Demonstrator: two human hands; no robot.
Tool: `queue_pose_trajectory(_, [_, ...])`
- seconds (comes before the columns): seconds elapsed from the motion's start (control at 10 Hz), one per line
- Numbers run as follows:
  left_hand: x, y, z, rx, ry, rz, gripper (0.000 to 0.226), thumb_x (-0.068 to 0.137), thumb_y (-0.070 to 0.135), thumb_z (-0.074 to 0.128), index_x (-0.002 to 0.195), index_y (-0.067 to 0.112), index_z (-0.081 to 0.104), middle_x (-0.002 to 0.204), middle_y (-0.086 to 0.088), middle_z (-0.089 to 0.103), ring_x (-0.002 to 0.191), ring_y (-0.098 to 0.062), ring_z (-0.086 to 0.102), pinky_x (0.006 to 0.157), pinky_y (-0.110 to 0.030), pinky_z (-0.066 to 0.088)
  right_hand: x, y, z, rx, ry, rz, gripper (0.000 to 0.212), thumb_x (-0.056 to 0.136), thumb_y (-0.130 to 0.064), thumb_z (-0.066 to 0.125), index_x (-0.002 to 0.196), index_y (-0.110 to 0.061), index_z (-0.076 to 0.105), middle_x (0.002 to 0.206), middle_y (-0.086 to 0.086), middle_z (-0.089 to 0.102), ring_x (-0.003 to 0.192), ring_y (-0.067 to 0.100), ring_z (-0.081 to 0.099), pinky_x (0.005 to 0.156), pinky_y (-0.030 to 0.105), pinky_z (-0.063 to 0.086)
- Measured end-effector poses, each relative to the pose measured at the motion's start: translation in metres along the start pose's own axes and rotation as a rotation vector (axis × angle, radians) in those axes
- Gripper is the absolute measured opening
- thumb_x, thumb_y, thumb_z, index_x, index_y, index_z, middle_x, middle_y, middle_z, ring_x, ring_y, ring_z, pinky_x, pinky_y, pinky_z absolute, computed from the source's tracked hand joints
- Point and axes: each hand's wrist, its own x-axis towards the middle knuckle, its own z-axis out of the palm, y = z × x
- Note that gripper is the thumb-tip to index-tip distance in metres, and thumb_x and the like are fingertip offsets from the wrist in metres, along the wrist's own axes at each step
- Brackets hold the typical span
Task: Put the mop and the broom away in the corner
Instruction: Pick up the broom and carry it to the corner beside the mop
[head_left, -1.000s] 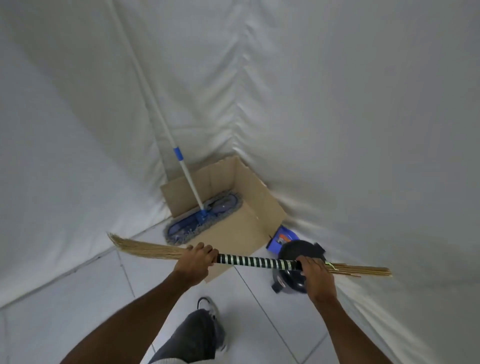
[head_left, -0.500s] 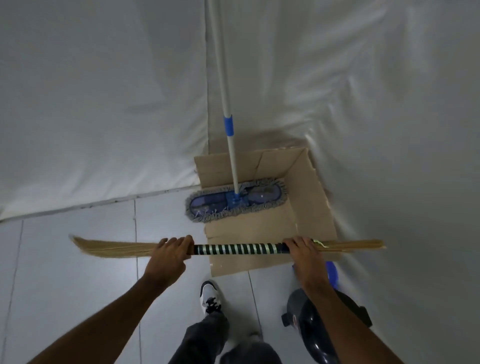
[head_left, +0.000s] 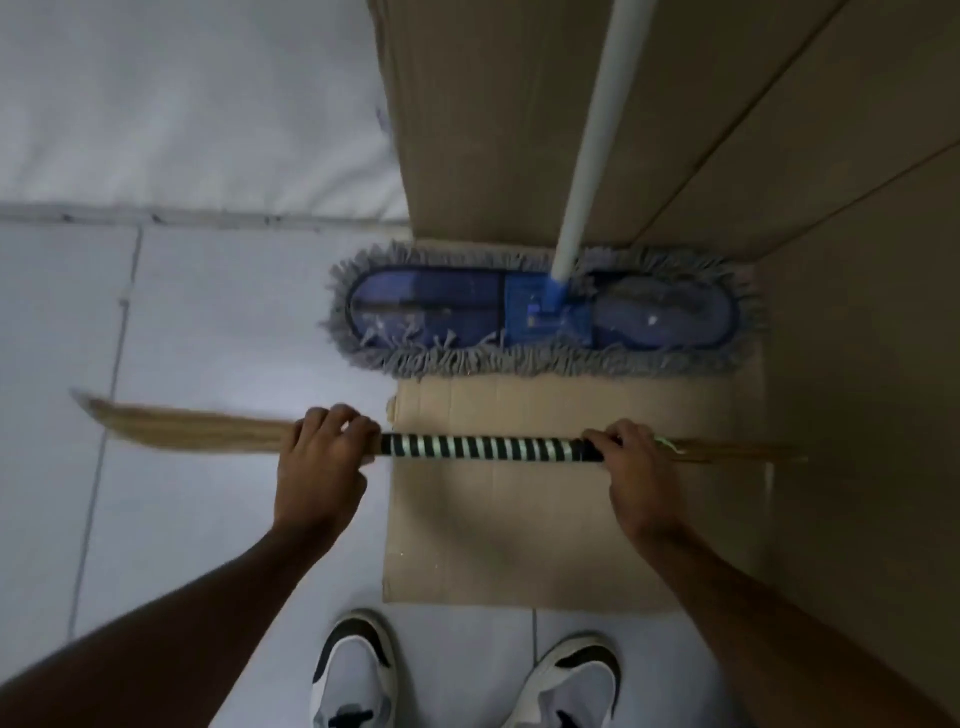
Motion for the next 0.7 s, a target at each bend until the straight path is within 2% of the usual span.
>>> queue_pose_trajectory(0.1, [0.006,-0.004,0.059,0.002,-0.025,-0.056,0.041,0.062,-0.004,0.069,0.097,0.016,0.068,0.096,-0.004,0.063,0.09,-0.03,0.051,0.074,-0.041,0.038,0.018,0.011,0.052,-0.019,-0.012,-0.026,0.061,0.071,0.009,0.052,0.126,-0.018,0.056,0.11,0.01,0.058,0.1,0.032,0.052,0.079,0.046,0.051])
queue_pose_trajectory(0.2, [0.01,-0.007,0.097,0.019,-0.065,-0.05,0.042,0.066,-0.002,0.065,0.104,0.015,0.068,0.101,-0.005,0.065,0.094,-0.032,0.053,0.08,-0.043,0.04,0.024,0.017,0.076,-0.034,0.074,-0.023,0.058,0.071,0.011,0.05,0.122,-0.015,0.055,0.103,0.011,0.059,0.094,0.033,0.053,0.077,0.044,0.048])
queue_pose_trajectory(0.3, [0.013,-0.009,0.115,0.002,-0.073,-0.086,0.04,0.069,0.001,0.063,0.107,0.014,0.067,0.103,-0.005,0.065,0.097,-0.032,0.052,0.083,-0.044,0.039,0.028,0.017,0.087,-0.057,0.1,-0.014,0.043,0.075,0.008,0.049,0.113,-0.013,0.053,0.101,0.013,0.058,0.092,0.034,0.052,0.075,0.044,0.045])
queue_pose_trajectory(0.5, [0.012,-0.014,0.117,-0.018,-0.103,-0.029,0.033,0.08,0.006,0.067,0.112,0.011,0.061,0.106,-0.008,0.063,0.101,-0.03,0.052,0.087,-0.043,0.042,0.027,0.012,0.084,-0.031,0.028,-0.005,0.048,0.07,0.008,0.056,0.113,-0.013,0.052,0.117,0.013,0.051,0.104,0.034,0.048,0.081,0.046,0.046])
queue_pose_trajectory(0.6, [0.012,-0.013,0.1,0.05,-0.209,0.072,0.05,0.083,0.022,0.072,0.128,0.01,0.054,0.13,-0.013,0.057,0.125,-0.032,0.047,0.104,-0.047,0.039,0.029,0.008,0.072,0.049,-0.041,0.046,0.062,0.076,0.0,0.062,0.134,-0.017,0.045,0.141,0.015,0.041,0.129,0.035,0.039,0.104,0.045,0.038])
queue_pose_trajectory(0.7, [0.011,-0.005,0.061,0.099,-0.206,0.095,0.057,0.096,0.039,0.051,0.144,0.009,0.043,0.156,-0.014,0.037,0.147,-0.031,0.027,0.115,-0.049,0.029,0.02,-0.014,0.036,0.125,-0.052,0.077,0.078,0.085,-0.02,0.059,0.15,-0.029,0.016,0.161,0.007,0.009,0.148,0.025,0.01,0.117,0.048,0.021])
